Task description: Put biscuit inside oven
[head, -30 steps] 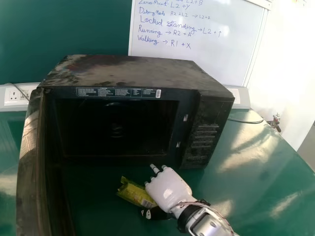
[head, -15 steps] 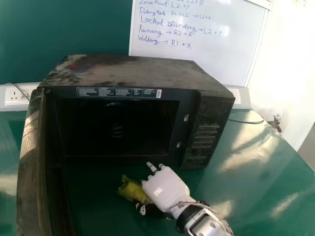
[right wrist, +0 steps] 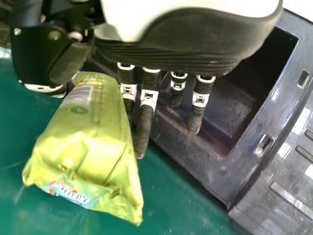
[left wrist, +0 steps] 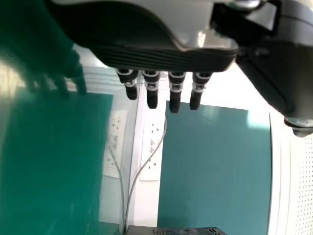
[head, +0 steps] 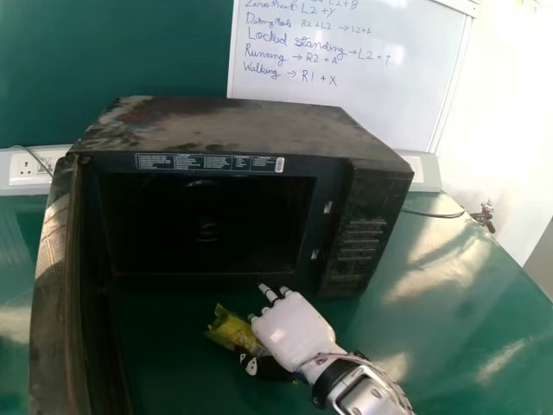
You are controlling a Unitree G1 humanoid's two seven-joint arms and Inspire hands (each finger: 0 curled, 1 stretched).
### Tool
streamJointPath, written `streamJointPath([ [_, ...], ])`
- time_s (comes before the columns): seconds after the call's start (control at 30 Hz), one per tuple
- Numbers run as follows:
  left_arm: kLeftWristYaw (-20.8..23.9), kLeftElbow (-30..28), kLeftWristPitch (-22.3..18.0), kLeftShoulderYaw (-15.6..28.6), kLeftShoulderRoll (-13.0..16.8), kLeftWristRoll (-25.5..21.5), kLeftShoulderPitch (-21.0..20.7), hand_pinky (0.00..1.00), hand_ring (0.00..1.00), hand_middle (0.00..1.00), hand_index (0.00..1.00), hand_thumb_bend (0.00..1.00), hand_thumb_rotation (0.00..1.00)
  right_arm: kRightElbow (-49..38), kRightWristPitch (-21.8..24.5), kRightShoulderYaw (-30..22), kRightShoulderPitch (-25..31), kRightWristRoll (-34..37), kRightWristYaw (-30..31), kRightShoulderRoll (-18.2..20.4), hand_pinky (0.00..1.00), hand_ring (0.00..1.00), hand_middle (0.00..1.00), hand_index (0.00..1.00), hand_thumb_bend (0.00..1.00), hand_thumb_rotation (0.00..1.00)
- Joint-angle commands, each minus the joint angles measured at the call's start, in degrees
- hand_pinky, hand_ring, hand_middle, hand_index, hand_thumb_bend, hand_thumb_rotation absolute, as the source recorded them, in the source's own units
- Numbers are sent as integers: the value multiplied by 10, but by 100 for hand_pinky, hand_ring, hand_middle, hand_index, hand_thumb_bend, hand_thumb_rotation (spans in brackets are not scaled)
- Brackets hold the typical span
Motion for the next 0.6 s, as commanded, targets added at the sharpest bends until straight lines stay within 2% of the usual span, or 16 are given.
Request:
streamJointPath([
  [0.0, 3, 5, 6, -8, -9, 3, -1, 0, 70, 81, 96, 13, 94, 3, 9, -10, 4, 10, -15, 3, 74, 59, 49, 64, 57, 0],
  [0.17, 3, 9, 3, -8, -8, 4, -3, 0, 70, 80, 95, 16, 92, 9, 16, -14, 2, 15, -26, 7, 73, 58, 49, 62, 57, 0],
  [0.37, 7, 2, 5, -10, -9, 6, -2, 0, 70, 80, 95, 16, 93, -5, 25, -24, -5, 35, 5, 11, 75, 59, 49, 62, 57, 0],
  [0.4, 6, 3, 7, -10, -8, 6, -2, 0, 71, 81, 95, 16, 92, -8, 25, -27, -6, 40, 8, 12, 74, 59, 49, 56, 55, 0],
  [0.57, 1, 6, 1, -10, -8, 6, -3, 0, 72, 81, 96, 17, 92, -15, 26, -45, -10, 52, -7, 9, 72, 56, 48, 50, 53, 0],
])
